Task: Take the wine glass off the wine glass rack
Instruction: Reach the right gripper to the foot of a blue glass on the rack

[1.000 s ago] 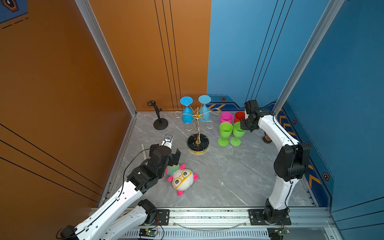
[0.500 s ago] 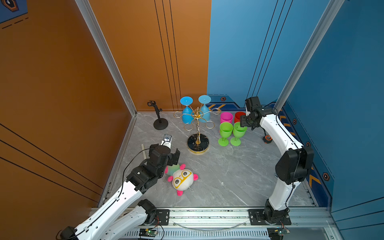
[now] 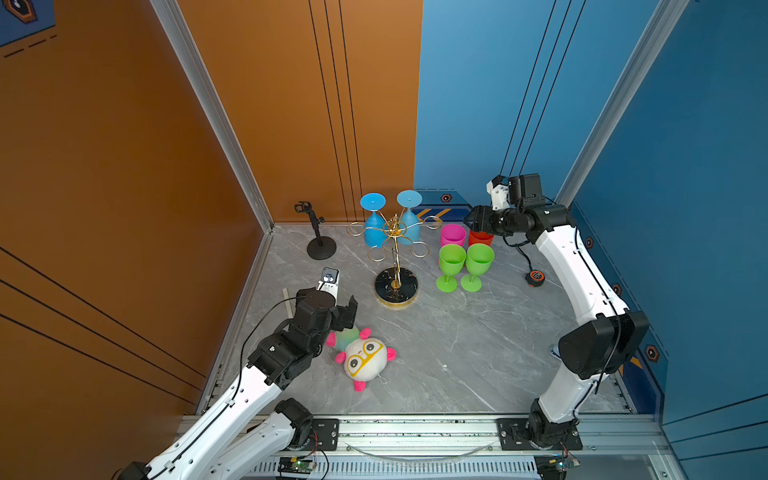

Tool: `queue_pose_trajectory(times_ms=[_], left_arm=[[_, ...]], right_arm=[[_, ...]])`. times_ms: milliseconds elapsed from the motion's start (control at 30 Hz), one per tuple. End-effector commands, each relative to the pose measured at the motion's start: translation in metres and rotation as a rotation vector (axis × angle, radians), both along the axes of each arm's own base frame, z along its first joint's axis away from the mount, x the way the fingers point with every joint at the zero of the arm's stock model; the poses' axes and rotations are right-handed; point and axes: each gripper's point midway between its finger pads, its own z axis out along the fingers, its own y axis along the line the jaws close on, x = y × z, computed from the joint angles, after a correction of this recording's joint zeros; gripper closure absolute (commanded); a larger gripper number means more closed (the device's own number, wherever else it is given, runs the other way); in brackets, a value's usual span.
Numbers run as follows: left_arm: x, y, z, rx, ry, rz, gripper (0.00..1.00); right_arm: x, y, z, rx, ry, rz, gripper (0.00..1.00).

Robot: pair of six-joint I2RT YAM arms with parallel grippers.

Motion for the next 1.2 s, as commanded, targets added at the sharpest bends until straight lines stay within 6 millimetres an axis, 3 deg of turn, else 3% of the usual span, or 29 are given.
queue_pose_trajectory(times_ms=[0,433,867,1167], left_arm=[[-0.001,0.002,0.008,-0.026,-0.014,0.003,0.01],[0.0,0.002,0.008,-0.04,-0.019,0.0,0.02],[0.0,0.002,0.008,-0.051,-0.022,-0.005,0.02],[0.001,0.003,0.009,-0.058,-0.025,-0.004,0.02]], right_arm=[[0.006,0.012,0.01,0.093,-0.004,0.033,0.31],[0.012,0.041,0.02,0.255,0.001,0.135,0.33],[0.044,0.068,0.032,0.451,-0.013,0.194,0.33],[0.059,0.095,0.03,0.515,0.005,0.244,0.34]])
